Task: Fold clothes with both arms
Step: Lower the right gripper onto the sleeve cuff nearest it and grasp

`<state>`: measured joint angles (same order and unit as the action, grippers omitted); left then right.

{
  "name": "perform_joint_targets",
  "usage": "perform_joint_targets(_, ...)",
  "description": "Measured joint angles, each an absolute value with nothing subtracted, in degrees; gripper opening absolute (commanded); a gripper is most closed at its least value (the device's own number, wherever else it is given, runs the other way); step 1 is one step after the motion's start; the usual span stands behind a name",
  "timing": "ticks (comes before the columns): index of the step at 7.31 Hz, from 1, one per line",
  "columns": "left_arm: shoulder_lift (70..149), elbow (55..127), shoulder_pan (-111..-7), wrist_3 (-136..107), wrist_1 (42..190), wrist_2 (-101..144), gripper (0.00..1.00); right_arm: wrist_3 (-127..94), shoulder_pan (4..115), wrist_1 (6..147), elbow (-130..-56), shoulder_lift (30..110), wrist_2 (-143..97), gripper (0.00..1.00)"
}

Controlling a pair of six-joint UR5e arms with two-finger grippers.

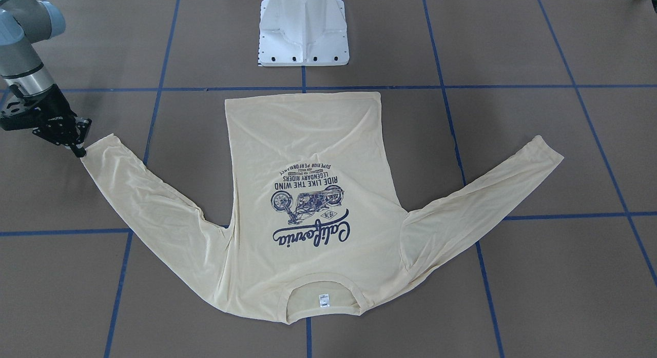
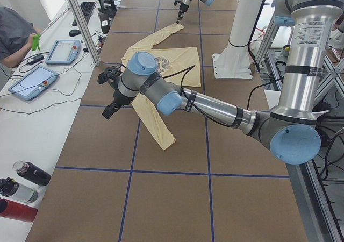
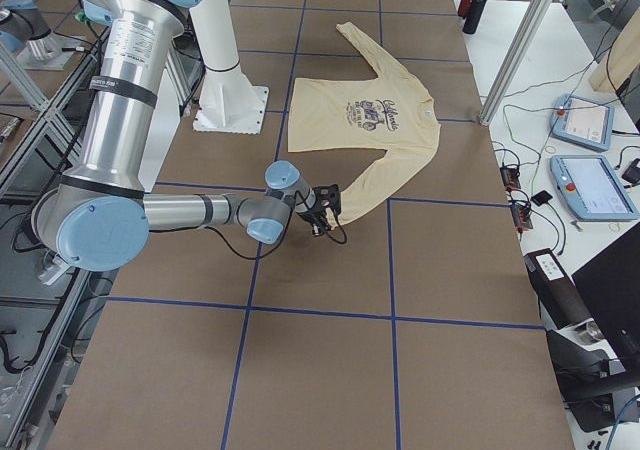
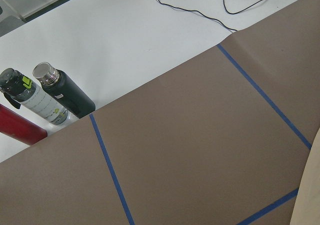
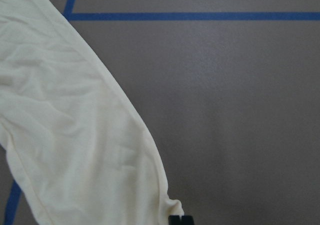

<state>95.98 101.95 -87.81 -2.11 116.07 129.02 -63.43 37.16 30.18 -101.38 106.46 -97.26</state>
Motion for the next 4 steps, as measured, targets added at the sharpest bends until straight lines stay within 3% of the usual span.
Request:
perform_joint_targets(2, 95.98, 101.95, -87.83, -2.11, 116.08, 129.02, 1.0, -63.38, 41.84, 30.83, -103.33, 104.79, -101.69, 0.0)
perform_joint_targets(4, 95.98, 101.95, -87.82, -2.11, 116.03, 129.02, 1.0, -63.5, 45.41, 38.16, -103.6, 96.31, -103.36, 0.0)
